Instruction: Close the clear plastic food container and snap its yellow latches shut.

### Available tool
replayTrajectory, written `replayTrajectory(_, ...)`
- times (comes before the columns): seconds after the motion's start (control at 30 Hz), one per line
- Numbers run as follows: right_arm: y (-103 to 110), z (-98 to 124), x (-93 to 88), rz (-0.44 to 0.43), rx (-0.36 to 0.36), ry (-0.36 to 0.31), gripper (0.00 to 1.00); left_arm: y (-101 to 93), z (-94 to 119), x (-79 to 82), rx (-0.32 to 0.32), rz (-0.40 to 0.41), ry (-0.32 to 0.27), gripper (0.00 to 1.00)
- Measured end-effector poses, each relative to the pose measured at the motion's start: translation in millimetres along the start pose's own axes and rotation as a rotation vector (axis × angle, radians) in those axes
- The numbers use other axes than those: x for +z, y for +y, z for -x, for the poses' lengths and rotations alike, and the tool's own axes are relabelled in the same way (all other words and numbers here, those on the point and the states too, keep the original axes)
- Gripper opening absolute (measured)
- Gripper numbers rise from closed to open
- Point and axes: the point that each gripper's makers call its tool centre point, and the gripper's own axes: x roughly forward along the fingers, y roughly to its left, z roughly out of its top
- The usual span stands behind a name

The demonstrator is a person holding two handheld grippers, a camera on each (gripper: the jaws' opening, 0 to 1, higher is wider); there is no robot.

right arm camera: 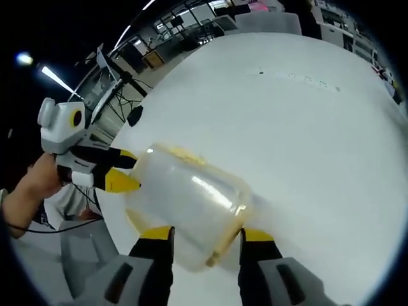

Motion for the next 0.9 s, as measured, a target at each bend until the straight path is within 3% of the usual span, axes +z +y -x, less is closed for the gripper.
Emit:
replayTrajectory(0.13, 1, 1, 0.9, 0.030, -0.014, 0.005, 0.38, -4.4, -2, -2.0, -0.020, -0.061, 0.015, 0.36)
replayTrajectory(0.3, 0, 7, -2.2, 0.089, -0.022, 0.035, 0.32, -2.1, -1, -1.9, -0.040, -0.049, 0.028, 0.36)
replayTrajectory(0.47, -6, 11, -3.3, 0.118, -0.048, 0.061, 0.36, -3.0, 1, 1.0, -0.047, -0.094, 0.033, 0.38)
replayTrajectory(0.9, -4, 19, -1.0, 0.252, -0.071, 0.121, 0.34, -4.1, 15, 4.7, -0.051, -0.310, 0.103, 0.38)
